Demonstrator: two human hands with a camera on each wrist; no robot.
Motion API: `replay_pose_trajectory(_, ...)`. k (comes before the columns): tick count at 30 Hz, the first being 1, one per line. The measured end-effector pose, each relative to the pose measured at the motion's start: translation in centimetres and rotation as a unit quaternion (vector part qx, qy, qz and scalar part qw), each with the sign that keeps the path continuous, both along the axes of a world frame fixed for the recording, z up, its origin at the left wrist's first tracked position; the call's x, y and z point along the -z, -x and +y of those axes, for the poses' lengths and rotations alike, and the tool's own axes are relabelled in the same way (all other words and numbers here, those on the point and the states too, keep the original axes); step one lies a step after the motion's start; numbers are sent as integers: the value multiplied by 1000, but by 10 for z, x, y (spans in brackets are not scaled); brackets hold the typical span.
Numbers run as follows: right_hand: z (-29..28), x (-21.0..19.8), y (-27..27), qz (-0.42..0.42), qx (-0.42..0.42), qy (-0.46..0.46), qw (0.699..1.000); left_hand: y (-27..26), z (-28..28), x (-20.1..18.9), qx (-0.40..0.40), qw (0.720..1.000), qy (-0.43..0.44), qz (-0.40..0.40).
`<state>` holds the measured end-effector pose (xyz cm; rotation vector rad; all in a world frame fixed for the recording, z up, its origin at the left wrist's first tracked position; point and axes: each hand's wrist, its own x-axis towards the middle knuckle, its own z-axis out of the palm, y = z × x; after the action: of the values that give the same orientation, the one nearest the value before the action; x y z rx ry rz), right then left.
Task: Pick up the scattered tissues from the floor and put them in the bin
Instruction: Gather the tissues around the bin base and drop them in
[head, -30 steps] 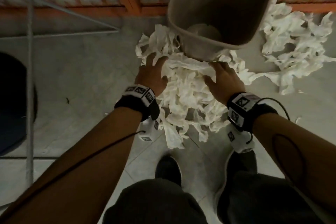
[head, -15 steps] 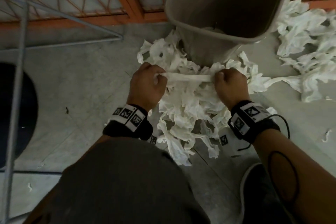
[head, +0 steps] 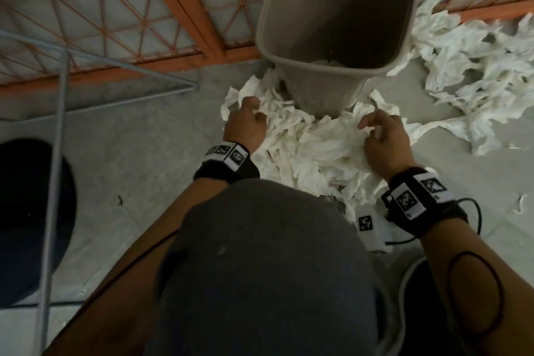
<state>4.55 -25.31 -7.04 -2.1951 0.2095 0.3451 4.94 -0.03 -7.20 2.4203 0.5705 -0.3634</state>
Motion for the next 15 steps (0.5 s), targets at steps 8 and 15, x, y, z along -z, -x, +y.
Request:
replay_pose_trajectory(8, 38, 10, 0, 59, -72, 50, 994, 5, -11, 27, 87, 996, -9, -17)
replay_pose_trajectory(15, 43, 19, -4, 85, -149, 216, 961, 24, 8, -20, -41, 982, 57, -174)
